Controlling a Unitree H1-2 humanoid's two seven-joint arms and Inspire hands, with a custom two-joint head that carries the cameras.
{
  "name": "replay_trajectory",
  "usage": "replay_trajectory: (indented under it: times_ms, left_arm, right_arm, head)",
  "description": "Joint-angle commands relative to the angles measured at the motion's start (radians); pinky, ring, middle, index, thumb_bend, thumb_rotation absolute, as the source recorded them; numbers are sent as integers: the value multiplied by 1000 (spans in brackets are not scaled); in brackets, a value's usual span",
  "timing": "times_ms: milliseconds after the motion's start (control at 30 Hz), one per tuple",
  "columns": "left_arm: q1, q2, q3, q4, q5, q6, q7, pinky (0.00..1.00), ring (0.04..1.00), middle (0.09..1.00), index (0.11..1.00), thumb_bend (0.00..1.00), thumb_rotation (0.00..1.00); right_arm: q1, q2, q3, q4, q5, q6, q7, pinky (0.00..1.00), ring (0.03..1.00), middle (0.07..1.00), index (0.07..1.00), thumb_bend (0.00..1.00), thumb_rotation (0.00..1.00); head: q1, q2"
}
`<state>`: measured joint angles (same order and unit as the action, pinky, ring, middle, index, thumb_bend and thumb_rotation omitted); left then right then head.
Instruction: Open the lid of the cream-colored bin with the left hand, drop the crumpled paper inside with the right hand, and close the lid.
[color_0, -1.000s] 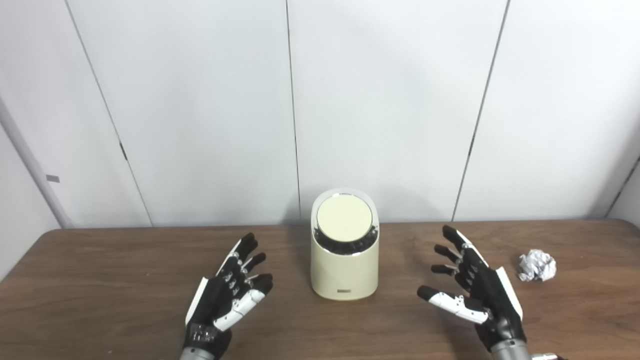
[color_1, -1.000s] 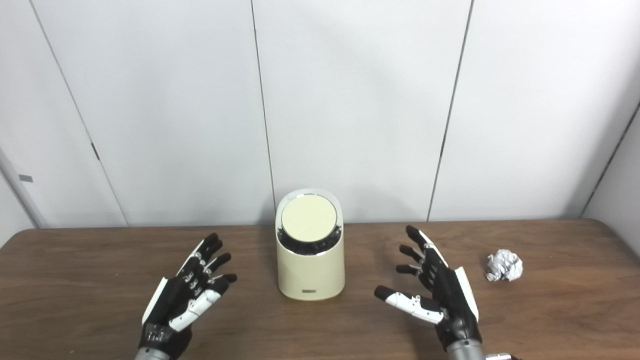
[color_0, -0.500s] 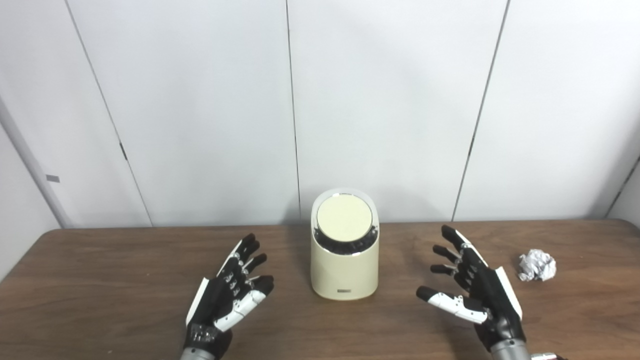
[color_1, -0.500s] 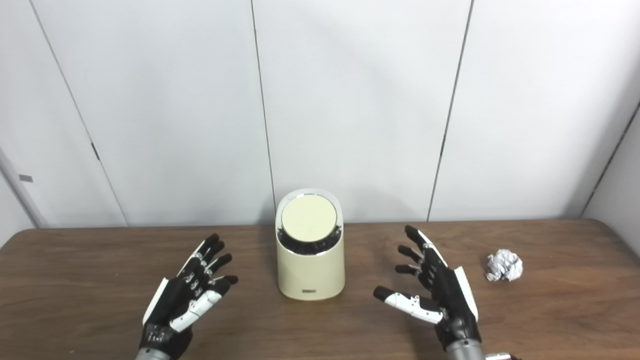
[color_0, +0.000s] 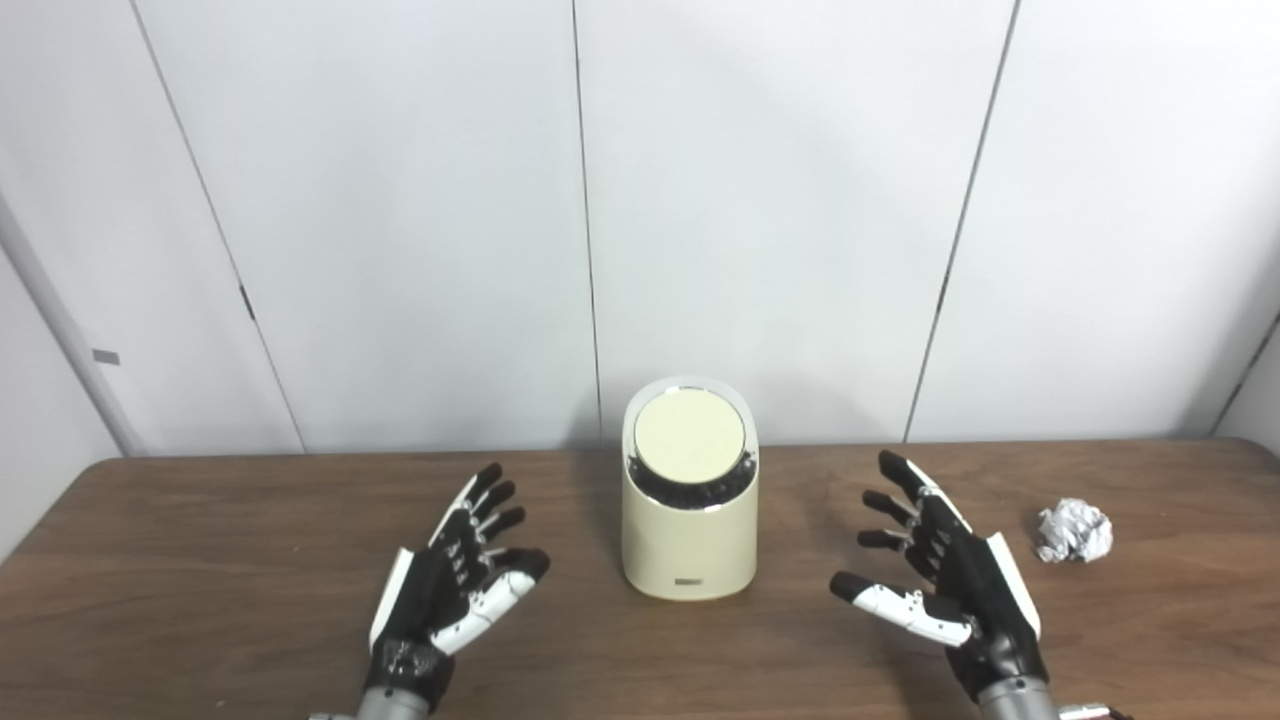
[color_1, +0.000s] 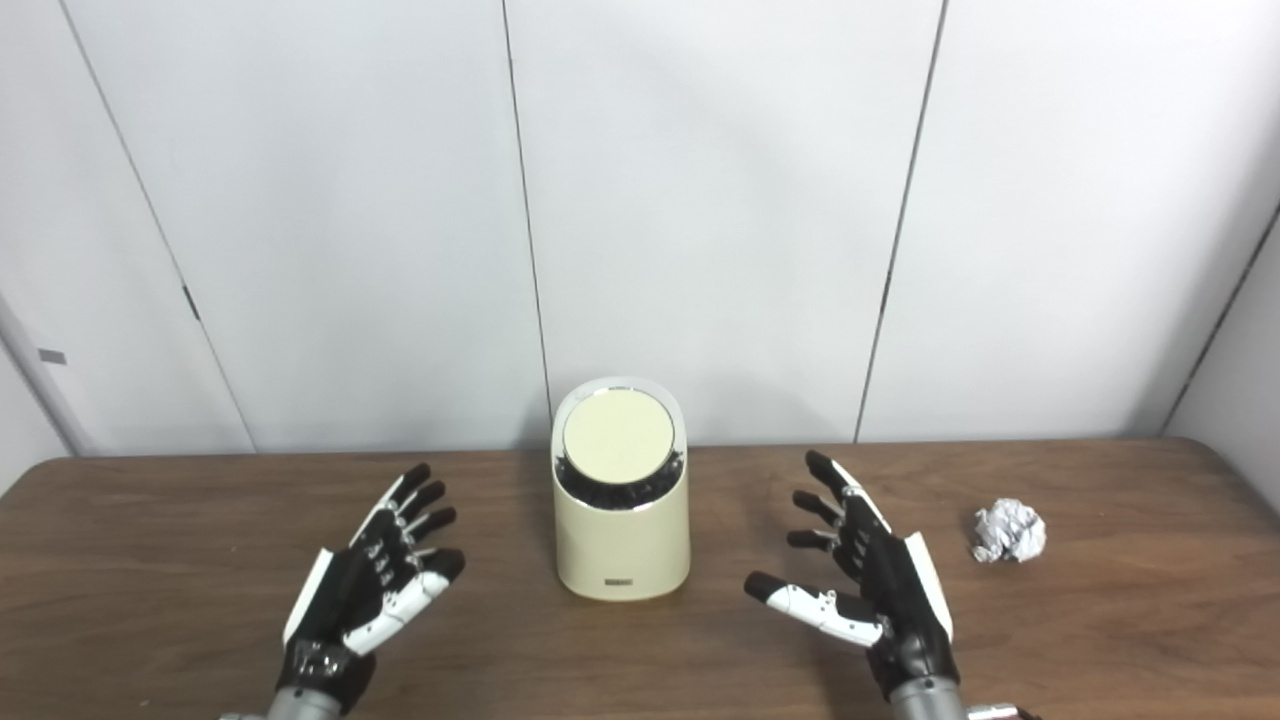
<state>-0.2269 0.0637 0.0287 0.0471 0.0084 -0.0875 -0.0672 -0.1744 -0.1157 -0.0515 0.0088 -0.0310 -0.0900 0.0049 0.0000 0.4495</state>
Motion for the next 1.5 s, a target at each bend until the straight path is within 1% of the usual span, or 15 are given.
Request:
replay_trajectory:
  times_ms: [0,100,200,300,400,467,567,667,733,867,967,1067,1167,1300,1467]
  left_arm:
    - [-79,-3,-6,-50,26,4,21,792,871,907,964,765,396]
    - [-116,4,-11,-58,25,26,14,825,871,908,962,756,384]
    - [-158,9,-16,-59,45,36,22,822,872,912,949,763,380]
    - [-215,6,-21,-45,74,55,37,818,866,893,931,784,344]
    - [-247,7,-39,-35,117,74,43,820,868,882,917,794,297]
    - [-260,9,-58,-31,161,78,50,778,867,883,917,802,298]
    - [-291,-2,-83,-19,221,101,74,711,859,874,902,816,259]
    - [-327,-6,-97,23,245,111,81,717,872,883,910,826,251]
    - [-347,-7,-105,53,258,107,83,714,873,882,912,826,255]
    - [-374,-4,-125,79,293,110,82,741,879,876,917,818,250]
    - [-392,-3,-139,81,308,159,63,754,892,886,925,817,268]
    - [-410,4,-154,101,329,175,60,762,894,890,926,827,284]
    - [-423,5,-159,125,330,179,64,768,897,894,926,835,280]
    - [-440,7,-167,163,341,164,68,765,897,896,928,839,273]
    - [-451,11,-180,176,352,164,67,786,900,898,933,839,281]
  right_arm:
    - [-37,-5,4,-22,-5,-40,0,676,832,927,885,868,294]
    - [-41,-5,6,-12,-12,-49,-1,674,826,928,888,865,302]
    - [-44,-4,7,-4,-10,-52,1,684,832,927,887,866,305]
    - [-47,-2,8,6,-9,-58,1,689,832,928,888,861,299]
    - [-49,1,10,9,-15,-57,-2,689,829,931,890,857,293]
    - [-50,3,12,4,-19,-49,-5,682,827,931,888,858,293]
    - [-51,7,15,2,-29,-42,-10,685,829,933,893,846,277]
    - [-54,11,16,9,-31,-43,-12,695,828,934,893,835,259]
    - [-56,13,18,15,-37,-48,-14,689,823,933,891,831,250]
    - [-57,14,21,13,-44,-45,-16,681,823,933,892,825,256]
    - [-59,12,23,14,-42,-42,-10,678,824,937,895,816,248]
    - [-60,10,27,14,-47,-35,-8,669,819,936,896,813,256]
    - [-62,10,29,19,-49,-42,-9,664,819,937,896,813,257]
    - [-63,12,32,19,-49,-46,-10,651,816,934,893,818,261]
    - [-61,12,37,8,-50,-43,-6,646,811,935,894,814,263]
  head:
    - [1,-1]
    - [3,-8]
    - [3,-12]
    - [4,-19]
    - [3,-24]
    - [4,-26]
    - [11,-32]
    - [9,-39]
    - [8,-43]
    - [8,-44]
    - [14,-46]
    - [12,-48]
    - [10,-51]
    - [9,-50]
    - [6,-46]
